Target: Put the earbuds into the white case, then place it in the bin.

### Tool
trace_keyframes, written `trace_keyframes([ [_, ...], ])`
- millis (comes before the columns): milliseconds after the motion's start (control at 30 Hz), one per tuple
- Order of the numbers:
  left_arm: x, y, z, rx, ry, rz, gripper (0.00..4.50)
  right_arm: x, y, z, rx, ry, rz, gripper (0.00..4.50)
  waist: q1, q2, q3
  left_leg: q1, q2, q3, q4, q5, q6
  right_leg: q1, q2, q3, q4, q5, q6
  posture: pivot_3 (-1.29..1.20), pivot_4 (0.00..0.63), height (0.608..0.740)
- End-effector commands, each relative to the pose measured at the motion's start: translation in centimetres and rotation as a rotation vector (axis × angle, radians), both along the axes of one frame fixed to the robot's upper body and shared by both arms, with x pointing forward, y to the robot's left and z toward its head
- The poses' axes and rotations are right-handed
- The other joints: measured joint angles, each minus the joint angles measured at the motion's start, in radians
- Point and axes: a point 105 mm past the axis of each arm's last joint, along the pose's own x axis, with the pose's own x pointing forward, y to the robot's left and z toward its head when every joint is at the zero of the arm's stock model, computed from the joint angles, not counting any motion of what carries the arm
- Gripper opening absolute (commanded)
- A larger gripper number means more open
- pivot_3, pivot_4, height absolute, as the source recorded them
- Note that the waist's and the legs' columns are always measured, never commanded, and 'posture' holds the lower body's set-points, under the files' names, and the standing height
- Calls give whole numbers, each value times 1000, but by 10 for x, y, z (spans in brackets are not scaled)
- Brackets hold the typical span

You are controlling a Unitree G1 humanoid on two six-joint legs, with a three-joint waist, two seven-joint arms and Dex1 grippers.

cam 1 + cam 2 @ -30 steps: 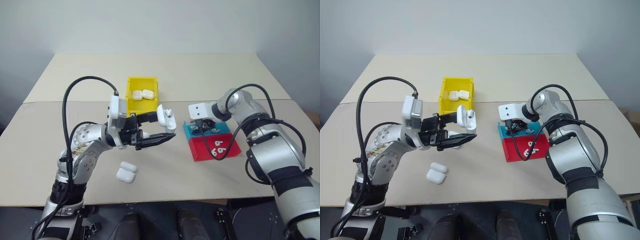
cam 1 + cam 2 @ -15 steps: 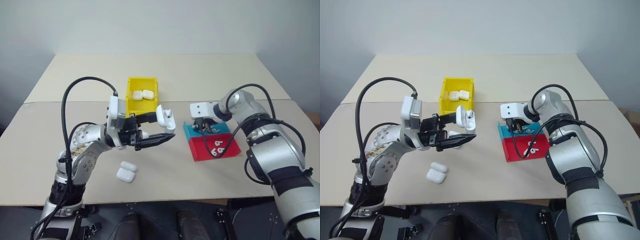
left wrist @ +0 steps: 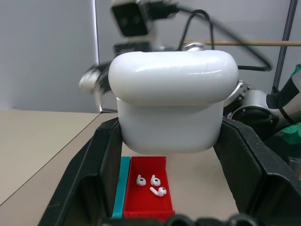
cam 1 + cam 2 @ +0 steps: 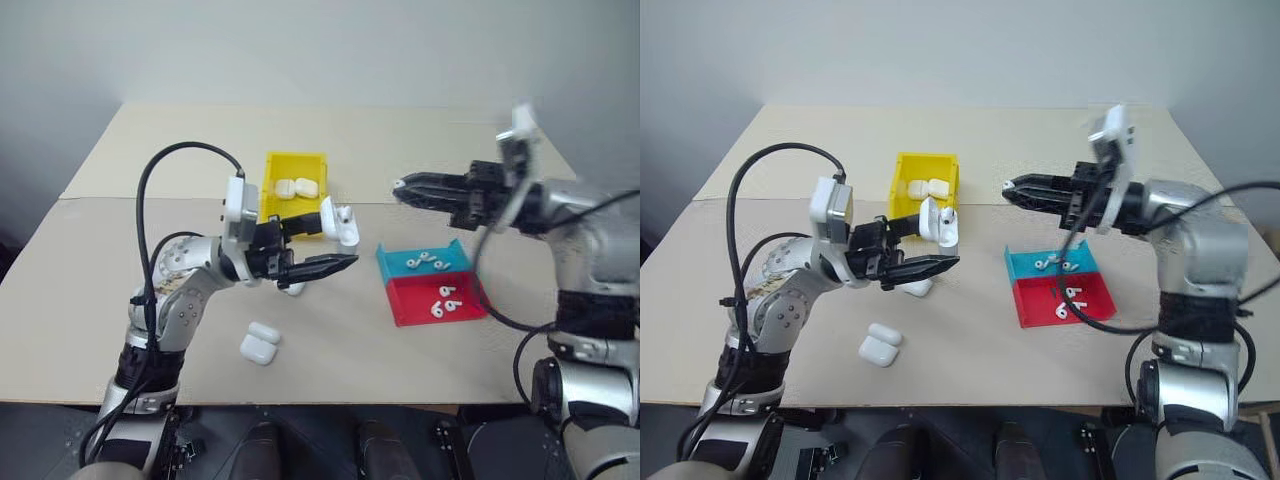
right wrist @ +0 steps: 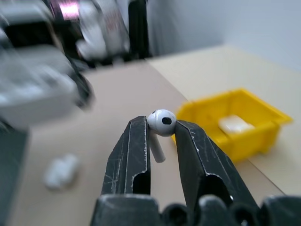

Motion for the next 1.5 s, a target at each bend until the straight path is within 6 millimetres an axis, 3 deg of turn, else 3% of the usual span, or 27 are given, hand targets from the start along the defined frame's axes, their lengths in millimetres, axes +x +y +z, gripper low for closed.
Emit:
trace_keyframes([
  [33, -1, -7, 11, -8, -55, -51, 2748, -35, 9, 19, 111, -5, 78, 604, -3, 0, 0, 0, 0, 0, 0, 0, 0, 0, 0, 0, -2, 0, 0, 0, 150, 740],
  [300, 4, -14, 15, -4, -67, -95, 2748, -60, 35, 17, 158, 21, 113, 604, -9, 0, 0, 3, 0, 0, 0, 0, 0, 1, 1, 1, 0, 0, 0, 0, 150, 740],
  [800, 0, -13, 12, -17, -63, -93, 2748, -47, 49, -16, 21, 107, 37, 604, -7, 0, 0, 1, -1, -1, 0, 0, 0, 0, 0, 1, -1, 0, 0, 0, 150, 740],
  [1067, 3, -11, 13, -18, -66, -73, 2748, -45, 46, -20, -40, 87, 17, 3340, -6, 0, 0, 1, -1, -1, 0, 0, 0, 0, 0, 1, -1, 0, 0, 0, 150, 740],
  [1333, 3, -13, 7, -4, -53, -63, 2748, -65, 31, -8, -108, 9, 80, 3340, -4, 0, 0, 1, -1, -1, 0, 0, 0, 0, 0, 0, -2, 0, 0, 0, 150, 740],
  [1433, 4, -15, 2, 9, -43, -60, 2748, -68, 28, 4, -149, -37, 98, 2749, -4, 0, 0, 1, -1, -1, 0, 0, 0, 0, 0, 0, -2, 0, 0, 0, 150, 740],
  [1500, 5, -17, 0, 13, -36, -64, 2748, -61, 29, 17, -199, -95, 82, 2109, -9, 0, 0, 1, 0, -1, 0, 0, 0, 0, 1, 0, -2, 0, 0, 0, 150, 740],
])
